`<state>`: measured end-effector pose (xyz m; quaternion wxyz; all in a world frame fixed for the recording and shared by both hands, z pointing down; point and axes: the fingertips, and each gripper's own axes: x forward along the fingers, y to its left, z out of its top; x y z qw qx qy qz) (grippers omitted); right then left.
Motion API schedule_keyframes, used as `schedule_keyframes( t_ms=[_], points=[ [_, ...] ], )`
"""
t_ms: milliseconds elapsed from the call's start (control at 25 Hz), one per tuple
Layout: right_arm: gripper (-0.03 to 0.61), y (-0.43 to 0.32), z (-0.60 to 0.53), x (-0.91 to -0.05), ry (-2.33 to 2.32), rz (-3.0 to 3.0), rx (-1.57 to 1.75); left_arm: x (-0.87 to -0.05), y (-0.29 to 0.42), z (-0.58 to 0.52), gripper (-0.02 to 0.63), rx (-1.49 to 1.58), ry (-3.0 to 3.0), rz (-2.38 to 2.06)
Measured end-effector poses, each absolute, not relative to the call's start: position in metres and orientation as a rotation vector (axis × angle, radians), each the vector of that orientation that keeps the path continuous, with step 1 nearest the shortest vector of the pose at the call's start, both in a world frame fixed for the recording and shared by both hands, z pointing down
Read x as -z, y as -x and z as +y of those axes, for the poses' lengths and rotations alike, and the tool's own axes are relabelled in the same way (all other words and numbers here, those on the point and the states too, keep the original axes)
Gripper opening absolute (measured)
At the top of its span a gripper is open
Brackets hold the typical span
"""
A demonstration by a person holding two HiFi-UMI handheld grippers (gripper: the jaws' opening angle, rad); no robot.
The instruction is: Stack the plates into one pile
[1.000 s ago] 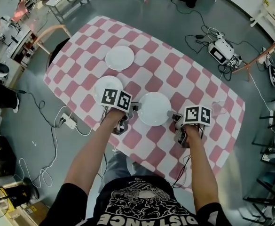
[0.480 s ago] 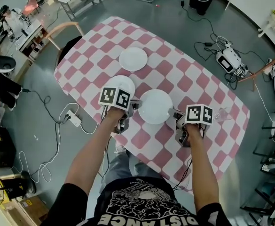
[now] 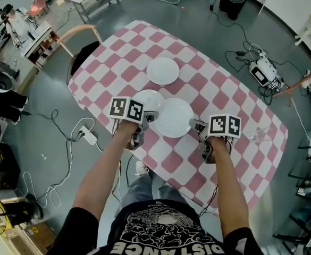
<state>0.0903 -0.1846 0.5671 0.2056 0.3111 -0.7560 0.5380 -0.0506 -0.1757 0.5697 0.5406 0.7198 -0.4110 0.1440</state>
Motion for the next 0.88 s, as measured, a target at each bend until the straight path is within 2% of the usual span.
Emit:
schedule_keyframes(
  t_ms=[880],
  points=[
    [0.041, 0.027, -0.203, -0.596, -0.918, -2.04, -1.537, -0.6, 0.168, -0.195, 0.046, -0.41, -1.676, -0.934]
  ],
)
